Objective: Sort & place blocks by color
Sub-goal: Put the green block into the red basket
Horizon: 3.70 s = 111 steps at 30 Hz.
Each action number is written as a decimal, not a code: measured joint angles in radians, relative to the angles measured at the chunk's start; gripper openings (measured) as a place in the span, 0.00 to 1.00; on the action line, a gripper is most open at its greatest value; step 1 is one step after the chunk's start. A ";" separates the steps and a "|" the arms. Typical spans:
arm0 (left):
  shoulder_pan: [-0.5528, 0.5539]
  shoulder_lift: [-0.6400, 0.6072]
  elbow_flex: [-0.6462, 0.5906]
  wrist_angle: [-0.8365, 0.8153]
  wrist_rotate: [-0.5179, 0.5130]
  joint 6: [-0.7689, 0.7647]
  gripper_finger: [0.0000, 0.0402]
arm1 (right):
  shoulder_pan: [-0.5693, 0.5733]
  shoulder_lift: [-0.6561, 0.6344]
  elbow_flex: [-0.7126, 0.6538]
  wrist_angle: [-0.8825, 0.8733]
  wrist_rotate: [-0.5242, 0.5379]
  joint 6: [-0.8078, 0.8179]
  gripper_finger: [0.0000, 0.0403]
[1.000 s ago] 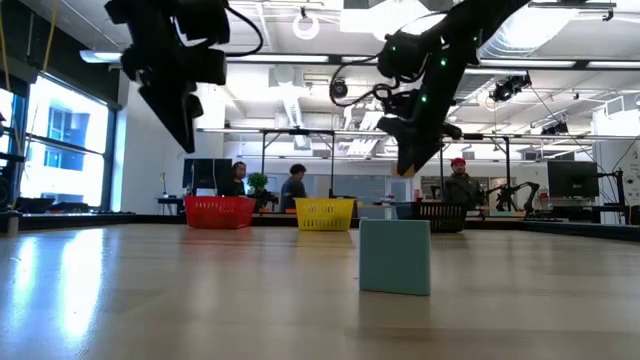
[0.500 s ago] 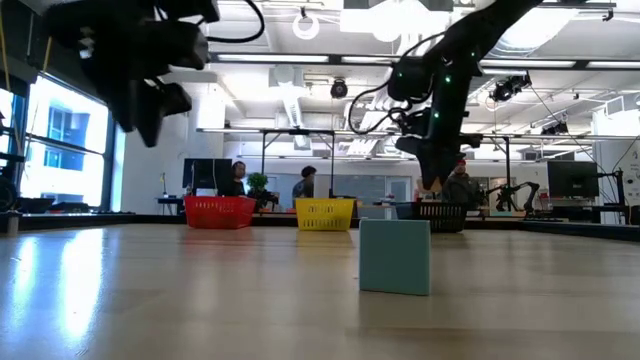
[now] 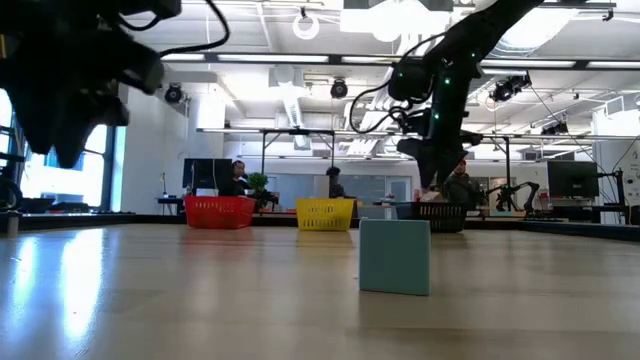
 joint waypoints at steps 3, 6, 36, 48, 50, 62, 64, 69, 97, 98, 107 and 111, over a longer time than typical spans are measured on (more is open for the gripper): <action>-0.046 0.000 -0.021 -0.002 -0.028 -0.143 0.49 | 0.000 0.000 0.000 0.033 0.003 0.013 0.54; -0.099 0.000 -0.031 -0.009 -0.039 -0.272 0.49 | 0.000 0.000 0.000 0.077 -0.003 0.015 0.56; -0.614 0.000 -0.031 0.062 -0.059 -1.389 0.49 | 0.155 0.000 0.000 0.136 -0.377 -0.041 0.56; -0.705 0.051 -0.031 0.114 -0.173 -1.602 0.49 | 0.406 0.000 0.000 0.136 -0.377 -0.075 0.56; -0.716 0.076 -0.031 0.118 -0.166 -1.620 0.49 | 0.442 0.000 0.000 0.136 -0.377 -0.075 0.56; -0.722 0.233 -0.031 0.175 -0.097 -1.653 0.49 | 0.558 -0.001 0.000 0.136 -0.376 -0.075 0.56; -0.722 0.256 -0.031 0.183 -0.093 -1.664 0.49 | 0.566 -0.001 0.000 0.136 -0.376 -0.075 0.56; -0.722 0.299 -0.031 0.232 -0.091 -1.668 0.49 | 0.579 -0.001 0.000 0.136 -0.376 -0.075 0.56; -0.588 0.248 -0.033 0.167 -0.438 -1.349 0.24 | 0.736 -0.001 0.000 0.221 -0.492 -0.191 0.56; -0.562 0.233 -0.033 0.161 -0.466 -1.314 0.24 | 0.738 -0.001 0.000 0.226 -0.493 -0.199 0.56; -0.310 0.051 -0.033 0.165 -0.743 -0.934 0.24 | 0.742 -0.001 0.000 0.294 -0.500 -0.258 0.56; -0.200 -0.026 -0.032 0.180 -0.827 -0.755 0.24 | 0.740 -0.001 0.000 0.342 -0.489 -0.253 0.56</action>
